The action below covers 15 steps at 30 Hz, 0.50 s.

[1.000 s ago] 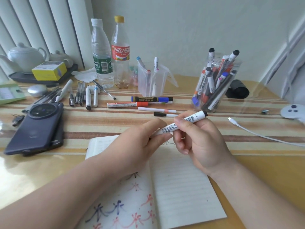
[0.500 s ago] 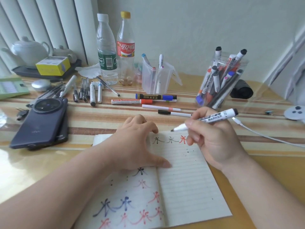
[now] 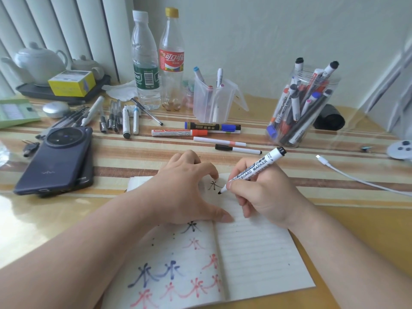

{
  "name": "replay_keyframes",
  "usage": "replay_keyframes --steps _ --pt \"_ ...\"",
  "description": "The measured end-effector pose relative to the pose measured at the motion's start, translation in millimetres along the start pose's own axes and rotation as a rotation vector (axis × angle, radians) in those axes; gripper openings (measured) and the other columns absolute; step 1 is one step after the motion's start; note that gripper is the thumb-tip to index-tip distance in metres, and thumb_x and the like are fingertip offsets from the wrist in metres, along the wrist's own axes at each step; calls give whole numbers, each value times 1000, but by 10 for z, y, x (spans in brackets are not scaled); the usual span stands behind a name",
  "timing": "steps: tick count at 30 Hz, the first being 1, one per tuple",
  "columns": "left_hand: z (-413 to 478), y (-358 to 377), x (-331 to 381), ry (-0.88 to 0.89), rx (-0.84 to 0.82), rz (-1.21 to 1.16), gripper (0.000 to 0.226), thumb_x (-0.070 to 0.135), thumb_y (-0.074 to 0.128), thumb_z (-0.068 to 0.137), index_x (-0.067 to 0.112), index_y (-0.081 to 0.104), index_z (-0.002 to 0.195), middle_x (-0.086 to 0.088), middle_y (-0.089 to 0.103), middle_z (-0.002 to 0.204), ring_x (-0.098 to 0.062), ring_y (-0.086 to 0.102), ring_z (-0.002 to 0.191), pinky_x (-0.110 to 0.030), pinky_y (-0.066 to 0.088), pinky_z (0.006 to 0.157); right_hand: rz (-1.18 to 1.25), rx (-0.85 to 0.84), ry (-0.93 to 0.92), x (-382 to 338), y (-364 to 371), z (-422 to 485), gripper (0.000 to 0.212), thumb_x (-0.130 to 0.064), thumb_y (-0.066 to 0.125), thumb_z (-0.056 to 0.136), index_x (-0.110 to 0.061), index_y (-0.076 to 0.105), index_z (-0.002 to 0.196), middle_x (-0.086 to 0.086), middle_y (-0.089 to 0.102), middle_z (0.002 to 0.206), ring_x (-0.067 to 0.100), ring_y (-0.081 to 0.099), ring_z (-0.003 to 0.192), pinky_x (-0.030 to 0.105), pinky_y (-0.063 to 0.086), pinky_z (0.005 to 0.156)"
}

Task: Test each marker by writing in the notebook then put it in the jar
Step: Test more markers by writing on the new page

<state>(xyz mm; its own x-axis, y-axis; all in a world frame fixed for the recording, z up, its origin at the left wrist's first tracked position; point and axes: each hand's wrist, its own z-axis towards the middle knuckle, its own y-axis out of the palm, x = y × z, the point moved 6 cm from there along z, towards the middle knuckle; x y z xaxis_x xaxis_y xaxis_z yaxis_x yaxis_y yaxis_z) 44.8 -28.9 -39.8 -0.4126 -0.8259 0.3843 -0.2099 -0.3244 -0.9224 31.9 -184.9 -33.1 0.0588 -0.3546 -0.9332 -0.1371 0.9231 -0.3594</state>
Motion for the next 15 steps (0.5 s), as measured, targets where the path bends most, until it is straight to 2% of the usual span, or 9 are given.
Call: replay_keyframes --steps 4,7,15 --pt "-2 -4 4 -3 -2 1 83 88 68 53 52 46 125 14 35 122 -10 30 124 -25 30 103 -48 -2 -23 -16 19 -11 10 -19 71 76 -16 63 71 14 57 53 27 50 38 27 38 42" --pt "-3 -8 4 -2 0 4 85 88 68 52 51 47 126 14 35 122 -11 31 125 -26 31 105 -86 -15 -25 -35 16 -19 14 -11 73 85 -11 63 75 16 58 56 26 51 40 27 38 42" --pt "-10 -13 9 -7 -8 9 86 88 68 53 51 46 127 14 35 124 -11 30 126 -26 30 104 -93 -14 41 -26 23 -29 11 -2 69 82 -3 61 74 15 53 52 23 45 40 22 34 39"
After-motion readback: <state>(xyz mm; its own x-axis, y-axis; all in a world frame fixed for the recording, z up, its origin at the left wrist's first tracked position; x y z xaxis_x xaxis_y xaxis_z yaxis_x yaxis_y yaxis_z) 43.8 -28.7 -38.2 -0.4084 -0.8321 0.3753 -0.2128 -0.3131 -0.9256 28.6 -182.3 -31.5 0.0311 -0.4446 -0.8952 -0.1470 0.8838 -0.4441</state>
